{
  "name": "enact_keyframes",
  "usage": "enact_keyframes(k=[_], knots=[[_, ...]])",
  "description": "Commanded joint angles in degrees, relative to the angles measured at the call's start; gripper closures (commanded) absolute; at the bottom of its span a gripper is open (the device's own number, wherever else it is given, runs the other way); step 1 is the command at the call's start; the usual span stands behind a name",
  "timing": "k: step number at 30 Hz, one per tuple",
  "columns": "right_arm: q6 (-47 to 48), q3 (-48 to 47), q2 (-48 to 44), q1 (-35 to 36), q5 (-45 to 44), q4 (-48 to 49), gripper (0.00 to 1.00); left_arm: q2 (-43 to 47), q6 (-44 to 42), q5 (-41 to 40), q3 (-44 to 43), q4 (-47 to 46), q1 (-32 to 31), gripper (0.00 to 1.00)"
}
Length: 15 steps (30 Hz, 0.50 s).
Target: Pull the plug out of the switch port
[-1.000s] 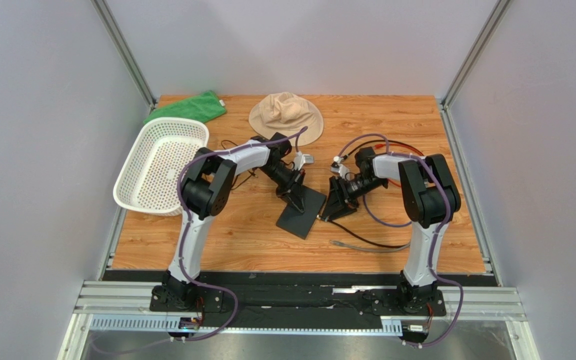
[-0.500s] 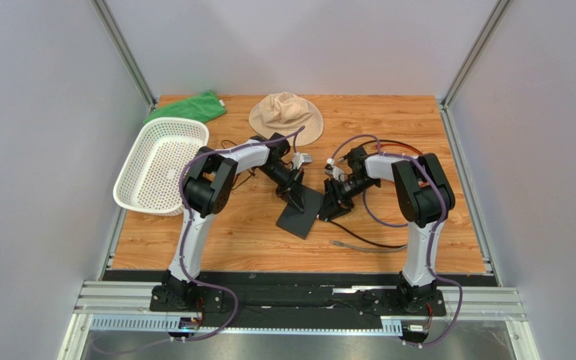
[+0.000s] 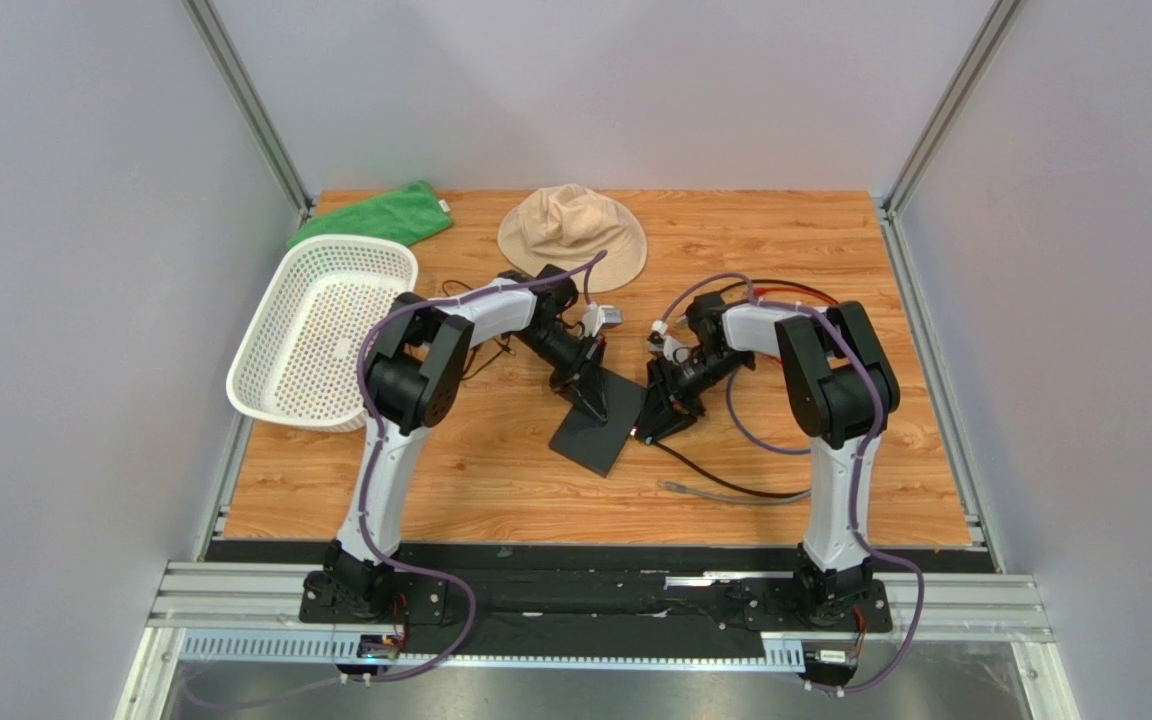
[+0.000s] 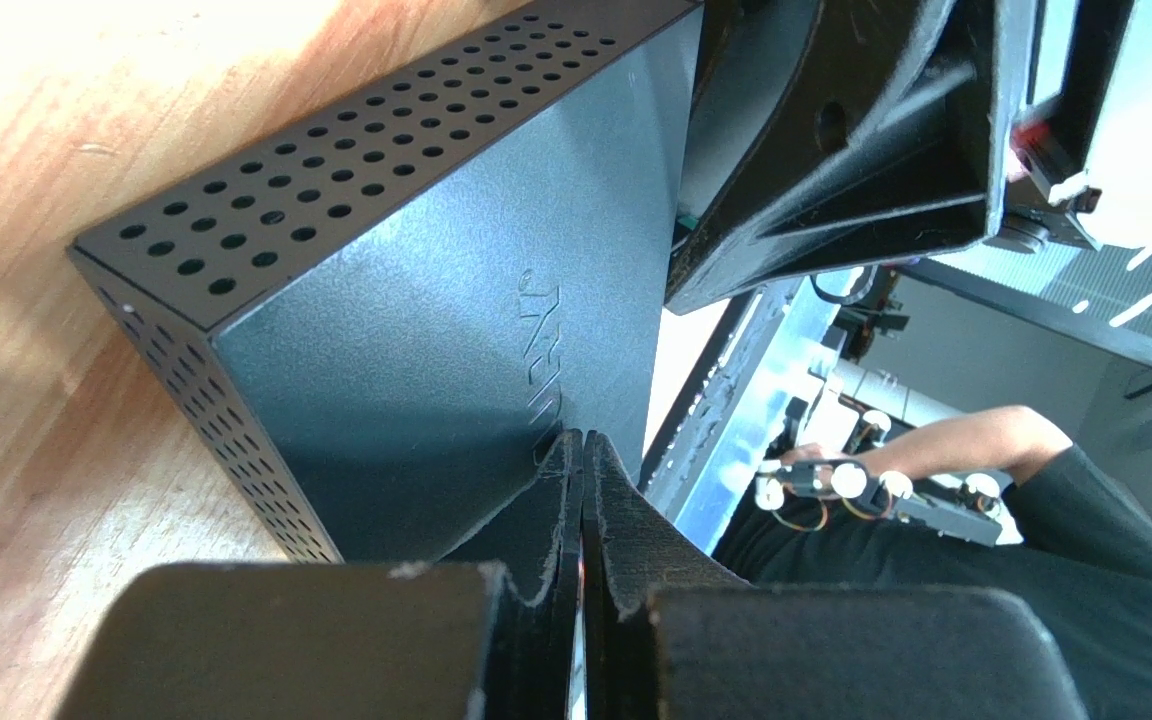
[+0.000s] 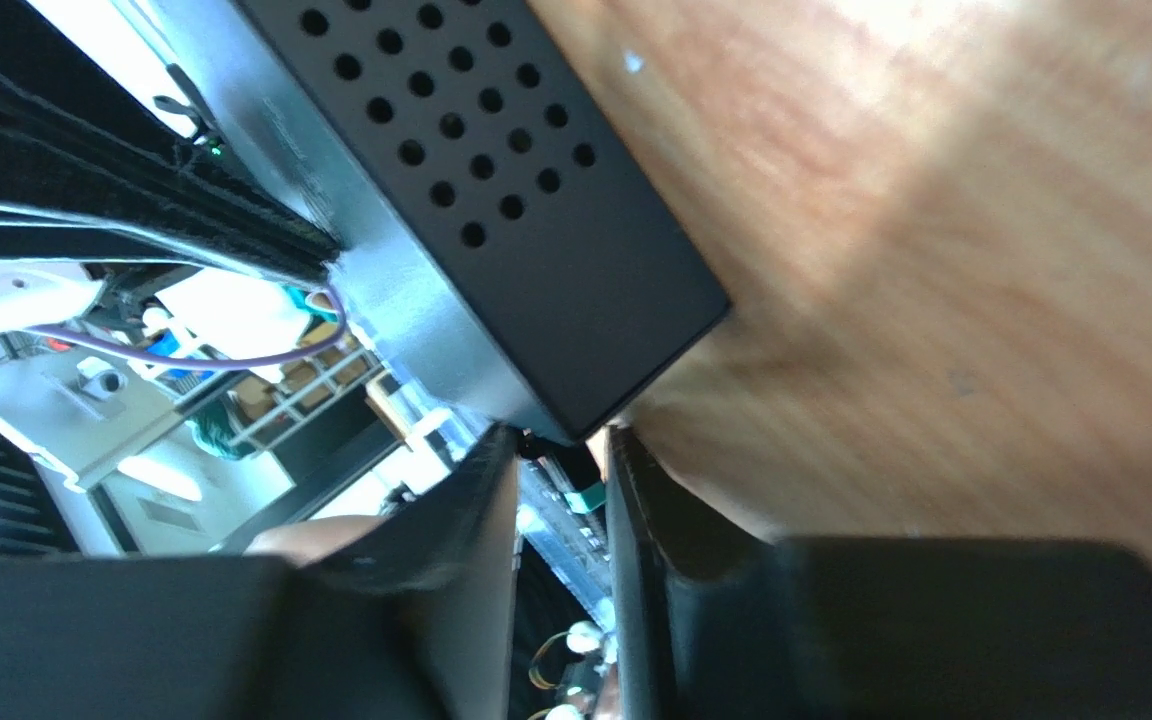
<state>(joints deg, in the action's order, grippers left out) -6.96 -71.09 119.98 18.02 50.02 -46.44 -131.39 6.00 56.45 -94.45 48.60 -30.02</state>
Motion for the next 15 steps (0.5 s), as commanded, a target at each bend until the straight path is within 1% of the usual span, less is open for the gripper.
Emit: enact_keyframes(k=[1,2,3,11,14,15], knots=[[-0.51,0.26,5.17,2.37,-21.97,5.66,0.81,-1.94,-1.43,-5.64,-0.38,-2.54,0.14,1.00],[-0.51,-0.27,5.96,2.63,-23.29,3.39,0.92,-1.94,-1.43,-5.91,-0.38,-2.72,0.14,1.00],[-0.25,-0.97,6.75,3.16,-25.82,1.89,0.99,-1.94,-1.43,-6.17,-0.38,-2.63,0.14,1.00],[4.41,-5.72,11.76,3.60,-28.92,-10.85,1.00,-2.02,-1.34,-10.38,-0.47,-2.02,0.14,1.00],[6.52,-4.50,10.63,3.51,-28.84,-13.76,1.00,-1.59,-1.34,-12.49,-0.38,-1.84,0.22,1.00],[8.61,-2.76,9.93,3.51,-28.84,-14.47,1.00,-1.59,-1.43,-12.67,-0.29,-1.75,0.23,1.00]])
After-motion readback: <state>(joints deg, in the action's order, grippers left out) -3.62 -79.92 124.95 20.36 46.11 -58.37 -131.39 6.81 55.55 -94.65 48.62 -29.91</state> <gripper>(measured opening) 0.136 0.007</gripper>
